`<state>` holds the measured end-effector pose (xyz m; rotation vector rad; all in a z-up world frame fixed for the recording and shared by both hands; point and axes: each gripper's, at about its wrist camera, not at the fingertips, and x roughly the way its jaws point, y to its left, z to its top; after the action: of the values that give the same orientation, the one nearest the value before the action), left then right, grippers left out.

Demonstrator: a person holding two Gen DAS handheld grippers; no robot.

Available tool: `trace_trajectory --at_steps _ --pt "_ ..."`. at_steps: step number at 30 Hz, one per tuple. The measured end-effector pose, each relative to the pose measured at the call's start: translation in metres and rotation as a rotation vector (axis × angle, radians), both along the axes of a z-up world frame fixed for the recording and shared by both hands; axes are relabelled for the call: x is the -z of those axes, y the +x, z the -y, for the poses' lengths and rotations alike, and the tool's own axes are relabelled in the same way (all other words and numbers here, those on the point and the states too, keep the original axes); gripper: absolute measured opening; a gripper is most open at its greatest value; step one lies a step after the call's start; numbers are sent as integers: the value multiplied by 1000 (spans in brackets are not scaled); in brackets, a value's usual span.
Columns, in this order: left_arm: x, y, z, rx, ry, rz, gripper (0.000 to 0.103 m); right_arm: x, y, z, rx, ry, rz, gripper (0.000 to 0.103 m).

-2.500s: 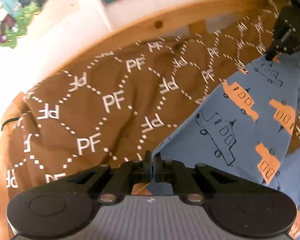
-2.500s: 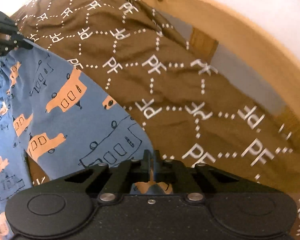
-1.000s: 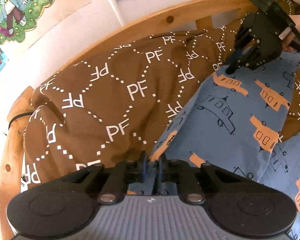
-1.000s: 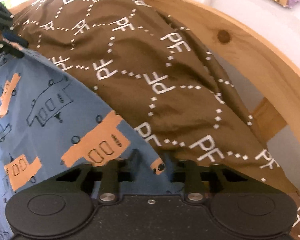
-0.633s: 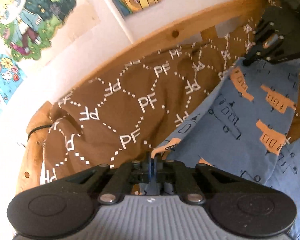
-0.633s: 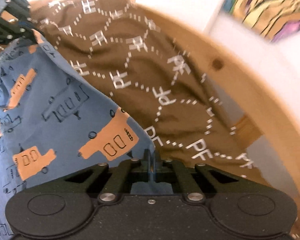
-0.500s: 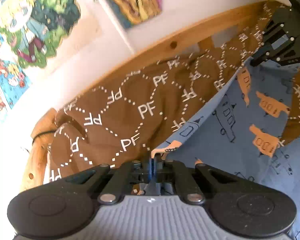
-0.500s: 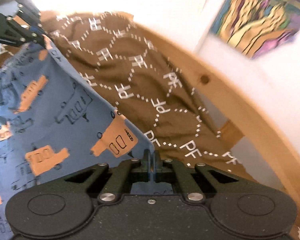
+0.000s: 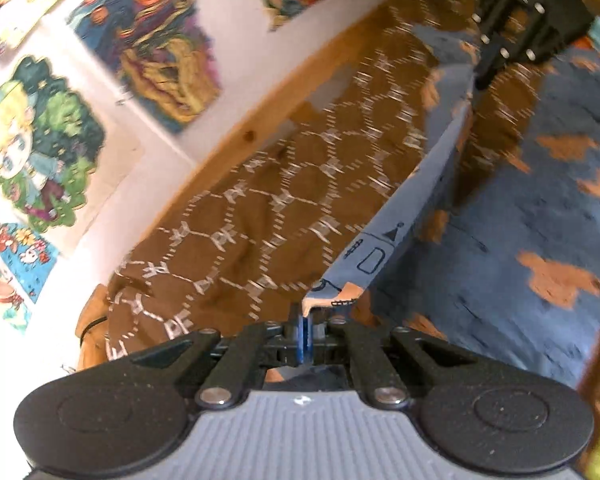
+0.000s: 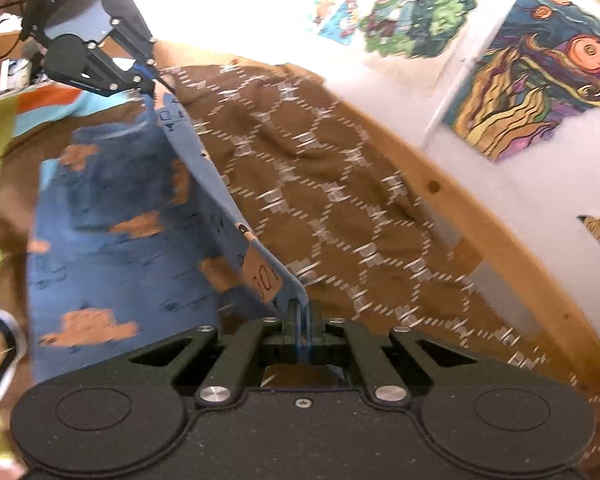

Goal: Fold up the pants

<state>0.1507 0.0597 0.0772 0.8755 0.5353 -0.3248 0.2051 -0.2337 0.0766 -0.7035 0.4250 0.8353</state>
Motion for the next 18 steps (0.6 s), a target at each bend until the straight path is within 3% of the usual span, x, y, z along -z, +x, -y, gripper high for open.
trace_trajectory --at_steps 14,18 --pt "63 -57 5 -5 39 -90 2 58 -81 7 12 -10 -96 0" --pt "73 -68 2 12 96 -81 2 69 -93 2 16 -4 -102 0"
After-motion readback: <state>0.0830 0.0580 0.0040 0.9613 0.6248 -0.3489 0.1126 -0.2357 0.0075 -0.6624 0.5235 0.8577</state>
